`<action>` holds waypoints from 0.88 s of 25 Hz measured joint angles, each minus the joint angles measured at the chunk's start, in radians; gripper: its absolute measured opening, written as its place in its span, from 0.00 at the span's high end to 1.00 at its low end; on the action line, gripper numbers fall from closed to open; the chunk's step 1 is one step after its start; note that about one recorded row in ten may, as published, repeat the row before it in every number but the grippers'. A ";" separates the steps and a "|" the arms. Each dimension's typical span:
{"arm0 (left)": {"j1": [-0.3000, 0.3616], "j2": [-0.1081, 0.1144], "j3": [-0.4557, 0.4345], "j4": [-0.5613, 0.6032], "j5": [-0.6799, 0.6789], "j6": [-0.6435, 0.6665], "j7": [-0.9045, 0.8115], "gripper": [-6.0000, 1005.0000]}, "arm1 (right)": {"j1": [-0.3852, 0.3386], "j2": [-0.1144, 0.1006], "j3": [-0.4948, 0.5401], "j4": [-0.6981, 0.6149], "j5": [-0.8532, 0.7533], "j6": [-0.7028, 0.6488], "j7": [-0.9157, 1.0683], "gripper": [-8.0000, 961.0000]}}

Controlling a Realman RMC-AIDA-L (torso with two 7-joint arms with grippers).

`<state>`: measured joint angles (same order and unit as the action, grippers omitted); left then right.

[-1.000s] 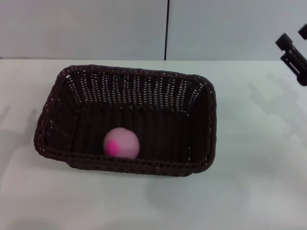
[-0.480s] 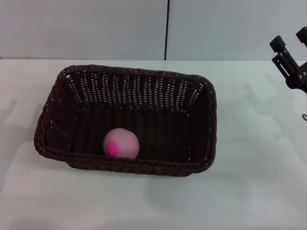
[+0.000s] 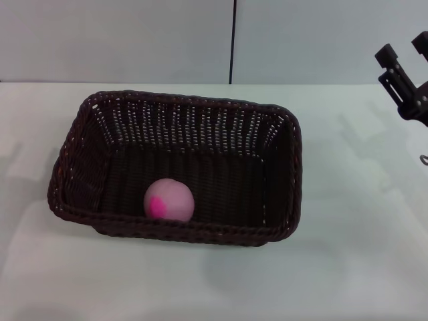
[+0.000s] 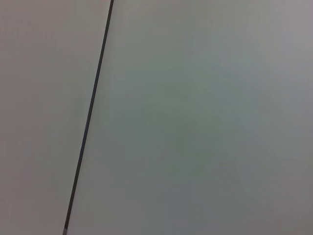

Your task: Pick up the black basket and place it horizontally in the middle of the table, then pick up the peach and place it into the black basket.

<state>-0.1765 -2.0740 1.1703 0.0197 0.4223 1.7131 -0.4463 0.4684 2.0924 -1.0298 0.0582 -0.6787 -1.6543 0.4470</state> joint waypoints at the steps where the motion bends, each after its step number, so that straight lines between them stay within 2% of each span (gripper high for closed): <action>1: -0.001 0.000 0.000 -0.006 0.000 -0.002 0.000 0.30 | 0.001 0.000 0.000 0.000 0.000 -0.005 0.000 0.26; 22: -0.032 -0.004 0.009 -0.007 0.008 -0.025 0.000 0.30 | -0.001 0.000 0.002 -0.010 0.011 -0.027 0.002 0.26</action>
<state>-0.2084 -2.0783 1.1790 0.0123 0.4303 1.6878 -0.4463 0.4674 2.0924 -1.0281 0.0481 -0.6679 -1.6811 0.4487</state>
